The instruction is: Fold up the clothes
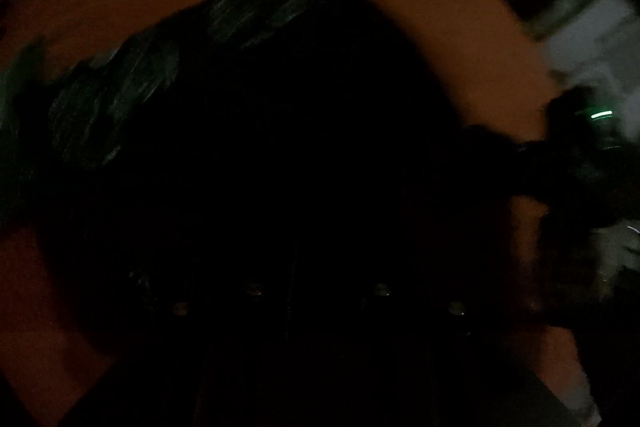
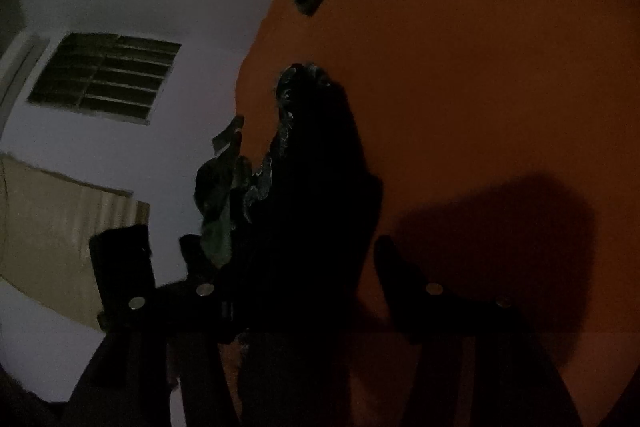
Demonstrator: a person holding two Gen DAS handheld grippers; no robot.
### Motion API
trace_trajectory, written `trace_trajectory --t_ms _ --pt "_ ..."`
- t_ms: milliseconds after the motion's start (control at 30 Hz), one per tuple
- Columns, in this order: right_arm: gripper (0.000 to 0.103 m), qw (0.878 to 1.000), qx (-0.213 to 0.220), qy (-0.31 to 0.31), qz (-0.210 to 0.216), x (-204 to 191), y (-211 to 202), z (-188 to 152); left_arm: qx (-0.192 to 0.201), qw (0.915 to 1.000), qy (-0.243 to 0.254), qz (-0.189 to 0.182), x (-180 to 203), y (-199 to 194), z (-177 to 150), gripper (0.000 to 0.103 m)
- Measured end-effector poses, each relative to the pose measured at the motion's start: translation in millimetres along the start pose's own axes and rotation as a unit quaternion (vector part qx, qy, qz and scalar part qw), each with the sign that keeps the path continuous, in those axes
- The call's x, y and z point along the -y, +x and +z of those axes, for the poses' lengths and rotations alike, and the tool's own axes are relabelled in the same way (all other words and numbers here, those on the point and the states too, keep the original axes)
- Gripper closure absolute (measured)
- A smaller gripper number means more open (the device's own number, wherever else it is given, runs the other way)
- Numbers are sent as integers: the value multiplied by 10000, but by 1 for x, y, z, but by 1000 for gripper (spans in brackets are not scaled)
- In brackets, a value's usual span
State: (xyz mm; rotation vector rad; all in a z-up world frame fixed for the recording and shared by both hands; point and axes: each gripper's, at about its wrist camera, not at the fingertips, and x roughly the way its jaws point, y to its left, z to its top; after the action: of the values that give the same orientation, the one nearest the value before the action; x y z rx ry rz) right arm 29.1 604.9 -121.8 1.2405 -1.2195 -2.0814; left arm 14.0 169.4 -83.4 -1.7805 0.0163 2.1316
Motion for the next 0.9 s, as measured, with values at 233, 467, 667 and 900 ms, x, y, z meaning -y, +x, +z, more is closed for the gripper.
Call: trace_trajectory --t_ms 233,467,667,900 --pt "81 9889 102 -649 -1333 -23 3 7 214 9961 -747 -418 -63 -10 -26 83" --pt "37 9952 -75 -334 -916 -26 45 17 243 9946 -807 -607 -77 -15 -33 83" --pt "95 9963 146 -239 -813 -24 54 16 243 9917 -941 -842 -91 -19 -41 83" --pt "95 8344 533 -3818 -3939 -172 108 -54 423 9823 -1308 -1276 -116 -47 -46 83"
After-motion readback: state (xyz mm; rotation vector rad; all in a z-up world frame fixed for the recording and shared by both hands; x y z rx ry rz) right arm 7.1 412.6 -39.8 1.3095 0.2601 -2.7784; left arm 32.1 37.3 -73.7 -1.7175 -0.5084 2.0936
